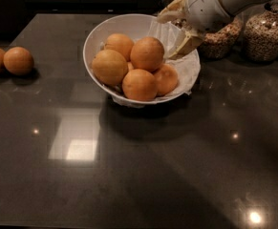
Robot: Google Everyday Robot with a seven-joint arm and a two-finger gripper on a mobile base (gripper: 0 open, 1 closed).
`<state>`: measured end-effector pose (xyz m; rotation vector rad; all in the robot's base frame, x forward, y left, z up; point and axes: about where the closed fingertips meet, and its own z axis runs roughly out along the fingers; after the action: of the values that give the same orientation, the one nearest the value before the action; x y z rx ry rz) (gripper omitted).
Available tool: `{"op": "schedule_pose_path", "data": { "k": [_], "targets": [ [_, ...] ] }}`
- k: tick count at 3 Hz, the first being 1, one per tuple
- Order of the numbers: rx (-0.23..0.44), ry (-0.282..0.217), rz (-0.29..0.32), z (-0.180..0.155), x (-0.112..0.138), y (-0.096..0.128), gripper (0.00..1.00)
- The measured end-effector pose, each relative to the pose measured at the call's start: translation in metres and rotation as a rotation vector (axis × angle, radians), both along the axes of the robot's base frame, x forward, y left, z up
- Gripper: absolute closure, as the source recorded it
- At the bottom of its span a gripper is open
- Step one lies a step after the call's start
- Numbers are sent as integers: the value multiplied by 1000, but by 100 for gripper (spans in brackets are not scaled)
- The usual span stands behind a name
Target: Pick orange from white bowl
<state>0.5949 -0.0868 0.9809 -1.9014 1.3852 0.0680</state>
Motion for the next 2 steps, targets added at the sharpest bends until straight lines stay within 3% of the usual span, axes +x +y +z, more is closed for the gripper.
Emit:
{"op": "schedule_pose_path", "data": {
  "k": [2],
  "targets": [
    [0,52,97,-2,-9,25,34]
  ]
}}
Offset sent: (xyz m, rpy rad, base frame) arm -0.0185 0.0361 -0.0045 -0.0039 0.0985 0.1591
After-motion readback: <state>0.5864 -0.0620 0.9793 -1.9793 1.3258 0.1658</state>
